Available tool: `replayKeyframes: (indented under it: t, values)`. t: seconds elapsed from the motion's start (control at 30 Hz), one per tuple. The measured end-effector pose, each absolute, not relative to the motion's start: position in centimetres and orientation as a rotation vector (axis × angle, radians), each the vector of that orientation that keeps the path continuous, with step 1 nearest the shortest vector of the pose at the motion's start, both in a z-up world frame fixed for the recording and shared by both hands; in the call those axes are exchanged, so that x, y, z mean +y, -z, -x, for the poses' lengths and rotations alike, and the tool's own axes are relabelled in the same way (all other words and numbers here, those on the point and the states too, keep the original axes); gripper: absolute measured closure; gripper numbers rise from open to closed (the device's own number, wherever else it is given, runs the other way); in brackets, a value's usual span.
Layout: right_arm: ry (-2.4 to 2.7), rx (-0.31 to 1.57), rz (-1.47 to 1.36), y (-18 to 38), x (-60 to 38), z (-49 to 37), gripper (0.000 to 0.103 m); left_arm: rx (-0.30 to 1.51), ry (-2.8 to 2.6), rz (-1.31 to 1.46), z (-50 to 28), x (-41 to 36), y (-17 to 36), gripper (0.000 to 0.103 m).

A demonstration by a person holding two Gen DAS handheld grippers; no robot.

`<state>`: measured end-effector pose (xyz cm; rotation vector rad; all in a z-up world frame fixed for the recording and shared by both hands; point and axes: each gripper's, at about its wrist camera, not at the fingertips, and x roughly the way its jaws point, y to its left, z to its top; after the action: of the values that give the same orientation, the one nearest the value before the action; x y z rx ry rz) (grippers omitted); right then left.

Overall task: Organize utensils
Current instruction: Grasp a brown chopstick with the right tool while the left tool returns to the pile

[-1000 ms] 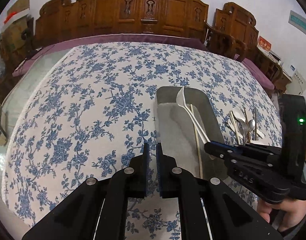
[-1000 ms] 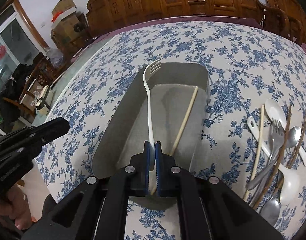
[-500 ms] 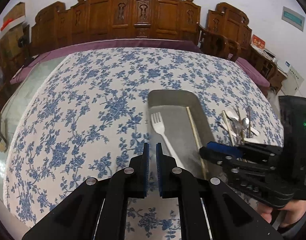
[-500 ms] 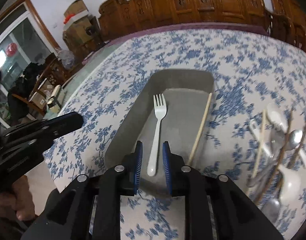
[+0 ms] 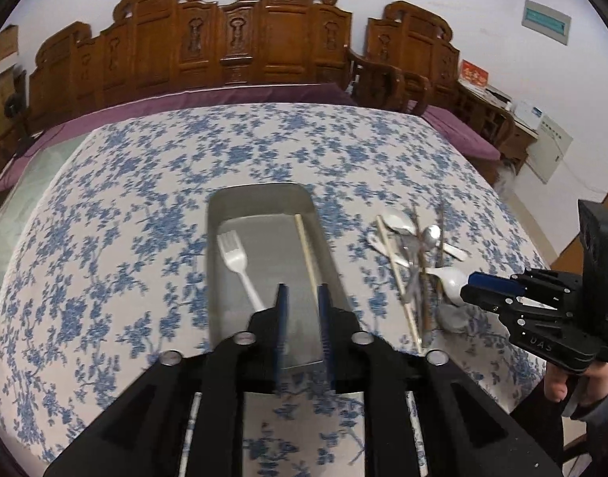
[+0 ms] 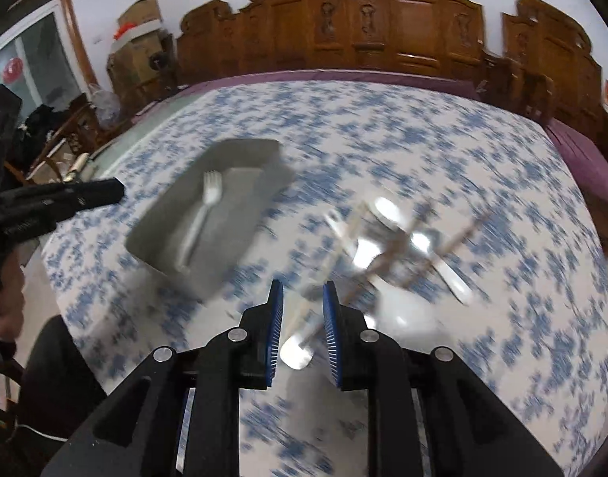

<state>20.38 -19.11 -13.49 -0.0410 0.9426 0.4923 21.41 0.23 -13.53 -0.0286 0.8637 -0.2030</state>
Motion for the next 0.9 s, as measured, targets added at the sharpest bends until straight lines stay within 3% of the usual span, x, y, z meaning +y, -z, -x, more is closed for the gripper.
replayKeyframes:
  t: [0.2, 0.33, 0.9]
  values:
    - [-0.454, 0.976, 0.021, 15.6, -21.6, -19.8, 0.080, 0.872, 0.245, 0.020, -20.8, -2.2, 14.1, 0.086]
    - [-0.456, 0.997, 0.029, 16.8, -21.4, -19.9, 0.080, 0.876, 0.268, 0.014, -20.3, -3.5, 14.4, 0.079]
    - [-0.410, 1.072, -0.060, 19.3, -18.7, -24.3, 0.081, 0.908, 0.311, 0.003, -19.7, -6.2, 16.3, 0.079]
